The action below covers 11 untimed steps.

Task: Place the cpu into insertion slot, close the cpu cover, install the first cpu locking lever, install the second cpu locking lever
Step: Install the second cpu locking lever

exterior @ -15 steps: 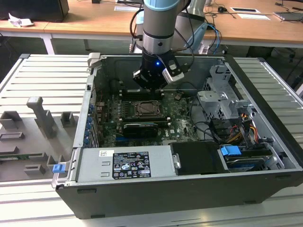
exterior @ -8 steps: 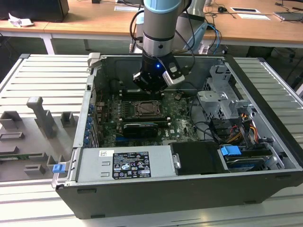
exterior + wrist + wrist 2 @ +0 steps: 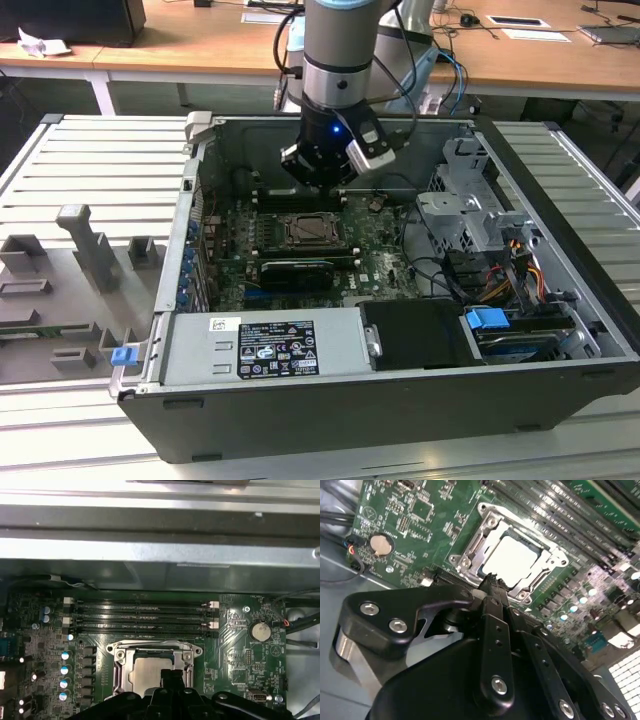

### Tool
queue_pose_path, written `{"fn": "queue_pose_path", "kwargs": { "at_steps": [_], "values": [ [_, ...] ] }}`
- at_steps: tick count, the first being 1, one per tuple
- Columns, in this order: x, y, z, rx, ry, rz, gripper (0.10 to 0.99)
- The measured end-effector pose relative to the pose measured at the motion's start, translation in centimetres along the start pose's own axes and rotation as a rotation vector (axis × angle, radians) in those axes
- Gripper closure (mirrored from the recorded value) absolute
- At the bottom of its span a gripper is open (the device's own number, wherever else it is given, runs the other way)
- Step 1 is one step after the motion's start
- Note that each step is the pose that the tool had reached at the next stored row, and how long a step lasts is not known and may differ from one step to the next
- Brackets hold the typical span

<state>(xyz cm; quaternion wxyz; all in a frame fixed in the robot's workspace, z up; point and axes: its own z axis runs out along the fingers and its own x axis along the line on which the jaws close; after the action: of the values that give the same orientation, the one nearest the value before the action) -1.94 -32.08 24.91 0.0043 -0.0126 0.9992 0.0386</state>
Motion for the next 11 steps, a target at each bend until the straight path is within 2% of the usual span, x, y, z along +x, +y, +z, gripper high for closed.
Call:
{"fn": "queue_pose_path", "kwargs": {
  "at_steps": [8,11],
  "values": [
    [0.08,-1.8,-0.1,0.0,0.0,0.0,0.98],
    [0.09,-1.97,-0.09,0.0,-0.0002,0.0,0.98]
  ]
}}
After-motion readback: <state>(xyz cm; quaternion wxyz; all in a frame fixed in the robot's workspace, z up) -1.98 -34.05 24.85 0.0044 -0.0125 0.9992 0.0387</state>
